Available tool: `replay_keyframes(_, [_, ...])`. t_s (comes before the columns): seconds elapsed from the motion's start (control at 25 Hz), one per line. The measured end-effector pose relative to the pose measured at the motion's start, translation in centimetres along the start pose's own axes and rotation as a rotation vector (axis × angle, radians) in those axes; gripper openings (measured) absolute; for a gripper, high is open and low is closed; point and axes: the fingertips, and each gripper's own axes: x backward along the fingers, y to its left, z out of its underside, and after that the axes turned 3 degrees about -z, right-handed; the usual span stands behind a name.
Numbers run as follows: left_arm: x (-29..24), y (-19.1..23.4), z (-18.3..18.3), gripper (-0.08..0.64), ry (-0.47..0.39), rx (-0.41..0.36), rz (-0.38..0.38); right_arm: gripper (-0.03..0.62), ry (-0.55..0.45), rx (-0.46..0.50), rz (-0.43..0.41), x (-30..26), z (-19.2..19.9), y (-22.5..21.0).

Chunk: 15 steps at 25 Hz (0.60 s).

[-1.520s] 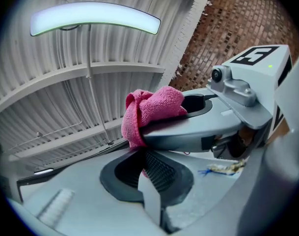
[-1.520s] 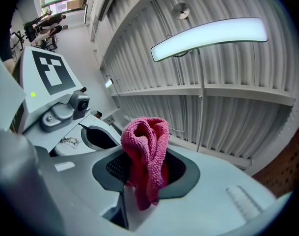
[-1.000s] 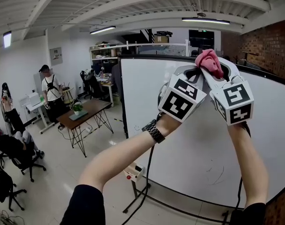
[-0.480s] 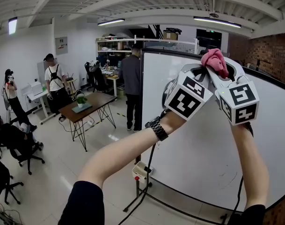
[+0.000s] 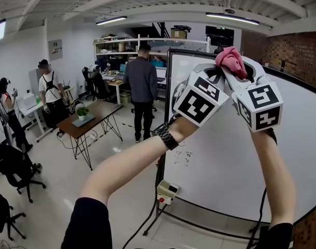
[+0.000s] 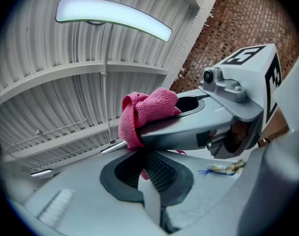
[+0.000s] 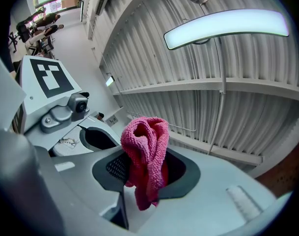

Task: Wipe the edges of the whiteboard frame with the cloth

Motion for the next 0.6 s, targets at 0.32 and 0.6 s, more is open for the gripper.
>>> replay_keyframes(0.32, [1.6,4.0,4.0,-0.003,0.009,-0.006,-0.007,0.127,0.024,0.009,-0.003,-4.6,0.8,3.3])
replay_keyframes(0.6, [3.3,4.3,4.2,-0.003,0.063,0.001,-0.046,0.127,0.03,-0.056,-0.03,-4.0,-0.6,3.4])
